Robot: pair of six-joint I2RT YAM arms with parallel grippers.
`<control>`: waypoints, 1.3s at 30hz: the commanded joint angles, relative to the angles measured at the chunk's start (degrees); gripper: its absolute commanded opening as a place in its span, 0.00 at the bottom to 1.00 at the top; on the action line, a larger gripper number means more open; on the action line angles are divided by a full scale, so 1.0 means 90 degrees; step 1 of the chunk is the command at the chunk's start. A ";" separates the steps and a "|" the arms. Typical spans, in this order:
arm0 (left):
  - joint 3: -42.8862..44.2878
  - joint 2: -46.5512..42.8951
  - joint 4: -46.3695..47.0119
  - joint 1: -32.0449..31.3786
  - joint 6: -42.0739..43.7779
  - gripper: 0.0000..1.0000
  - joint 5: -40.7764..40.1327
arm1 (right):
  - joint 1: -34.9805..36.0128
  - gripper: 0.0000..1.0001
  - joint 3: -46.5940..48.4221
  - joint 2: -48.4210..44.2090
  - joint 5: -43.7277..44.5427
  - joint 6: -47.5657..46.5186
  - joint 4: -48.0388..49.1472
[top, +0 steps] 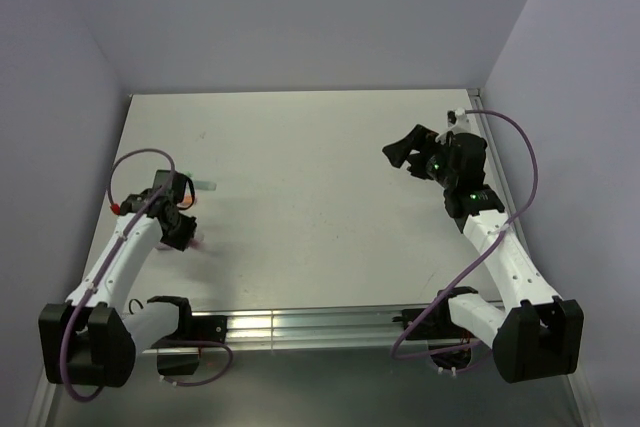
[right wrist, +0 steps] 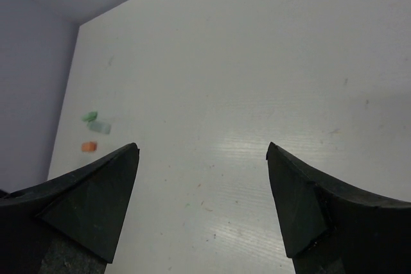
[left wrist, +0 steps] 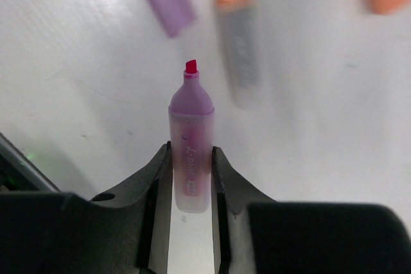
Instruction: Insert the pens into the pen caps
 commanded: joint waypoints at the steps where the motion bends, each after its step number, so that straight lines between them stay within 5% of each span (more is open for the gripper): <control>1: 0.0774 -0.0352 -0.0380 -0.0393 0.0175 0.00 -0.0148 | 0.0050 0.88 -0.0054 0.0028 -0.1159 -0.0042 0.0764; 15: 0.2960 0.0399 0.0478 -0.2707 0.1004 0.00 -0.0353 | 0.1690 0.79 0.0502 0.0985 -0.3455 0.1013 0.2338; 20: 0.3284 0.0741 0.0771 -0.3108 0.1376 0.00 -0.0285 | 0.2335 0.57 0.0815 0.1190 -0.3475 0.1121 0.2397; 21: 0.3313 0.0742 0.0897 -0.3138 0.1396 0.00 -0.0227 | 0.2403 0.44 0.0931 0.1278 -0.3407 0.1111 0.2358; 26: 0.3265 0.0722 0.1201 -0.3401 0.1503 0.00 -0.0011 | 0.2716 0.33 0.1001 0.1406 -0.3163 0.1150 0.2250; 29: 0.3284 0.0751 0.1221 -0.3557 0.1562 0.00 0.0008 | 0.2814 0.08 0.0981 0.1454 -0.3036 0.1179 0.2299; 36: 0.3324 0.0751 0.1406 -0.3870 0.1601 0.00 0.0077 | 0.3224 0.43 0.1030 0.1630 -0.2655 0.1014 0.2037; 39: 0.3362 0.0800 0.1494 -0.3977 0.1601 0.00 0.0126 | 0.3497 0.49 0.1069 0.1708 -0.2470 0.0799 0.1948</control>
